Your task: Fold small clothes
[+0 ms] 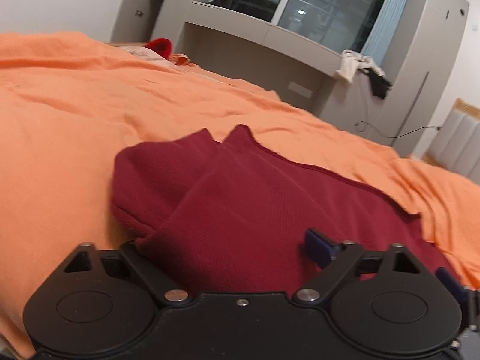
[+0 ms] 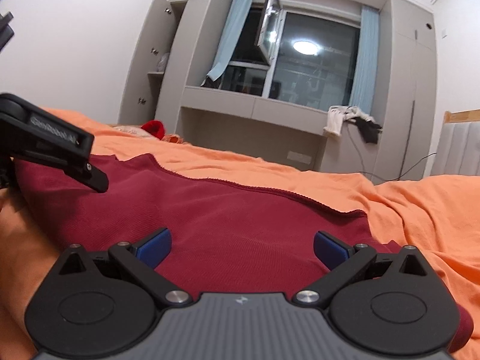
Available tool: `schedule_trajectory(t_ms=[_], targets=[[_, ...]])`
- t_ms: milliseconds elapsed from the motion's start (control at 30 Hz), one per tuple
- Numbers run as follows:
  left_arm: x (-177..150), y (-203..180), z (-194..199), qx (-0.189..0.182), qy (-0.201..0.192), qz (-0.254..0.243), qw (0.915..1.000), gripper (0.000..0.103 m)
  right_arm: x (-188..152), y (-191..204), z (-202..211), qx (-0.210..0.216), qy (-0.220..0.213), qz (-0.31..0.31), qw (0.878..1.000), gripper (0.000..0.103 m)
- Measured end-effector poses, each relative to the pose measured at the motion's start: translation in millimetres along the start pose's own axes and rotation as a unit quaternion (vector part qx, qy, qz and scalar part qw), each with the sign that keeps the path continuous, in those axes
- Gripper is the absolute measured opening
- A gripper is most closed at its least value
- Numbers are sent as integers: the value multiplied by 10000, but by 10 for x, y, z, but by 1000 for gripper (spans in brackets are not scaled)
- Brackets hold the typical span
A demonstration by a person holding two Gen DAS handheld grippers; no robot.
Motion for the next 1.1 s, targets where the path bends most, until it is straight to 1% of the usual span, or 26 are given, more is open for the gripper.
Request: schedule_trajectory(t_ms=[67, 100, 133, 167, 200, 233, 300, 367, 467, 567, 667, 767, 833, 900, 967, 1033, 1100], targets=[[28, -5, -15, 107, -26, 18, 9999, 76, 34, -40, -3, 132, 64, 68, 9999, 103], [48, -10, -14, 150, -65, 25, 9999, 68, 52, -55, 4, 182, 85, 109, 9997, 103], [75, -15, -10, 175, -128, 26, 9998, 51, 74, -69, 20, 232, 97, 161, 9996, 103], [96, -33, -5, 195, -194, -6, 9996, 43, 100, -91, 44, 283, 82, 231, 9993, 103], [119, -60, -2, 230, -255, -83, 9994, 33, 119, -100, 71, 311, 52, 294, 9991, 103], [148, -80, 2, 213, -302, -154, 9992, 27, 136, -121, 103, 319, 2, 363, 9988, 103], [220, -170, 15, 117, -420, -292, 9986, 21, 152, -189, 168, 278, -103, 441, 9986, 103], [299, -312, 41, -32, -566, -420, 9975, 18, 166, -293, 248, 165, -203, 450, 9986, 103], [424, -605, 88, -329, -768, -683, 9942, 16, 191, -540, 331, -84, -275, 274, 9992, 103], [529, -982, 138, -670, -946, -1003, 9882, 15, 228, -850, 380, -472, -282, -16, 9985, 103], [570, -1408, 179, -1050, -1017, -1230, 9816, 14, 276, -1202, 408, -925, -229, -321, 9949, 103], [480, -1836, 234, -1427, -1004, -1477, 9735, 14, 326, -1554, 422, -1272, -168, -519, 9904, 103], [336, -2117, 293, -1674, -962, -1742, 9656, 14, 353, -1759, 430, -1445, -138, -693, 9870, 103], [144, -2351, 342, -1891, -867, -2058, 9562, 14, 361, -1984, 445, -1462, -69, -946, 9847, 103], [-90, -2520, 361, -2061, -729, -2393, 9460, 14, 336, -2214, 476, -1486, -12, -1350, 9796, 103], [-346, -2626, 398, -2172, -592, -2777, 9339, 14, 297, -2397, 466, -1362, 101, -1710, 9758, 103], [-563, -2657, 440, -2182, -584, -3155, 9217, 15, 227, -2594, 425, -1174, 214, -2216, 9678, 103]])
Point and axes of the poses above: each gripper's, at about its wrist camera, not at the fingertips, and z roughly against the way its jaws point, y to its left, x to its top, the point moved 1 cm from there along -z, roughly the way its jaws point, and after that the axes turned 9 degrees about -y, right-handed, at the moved point
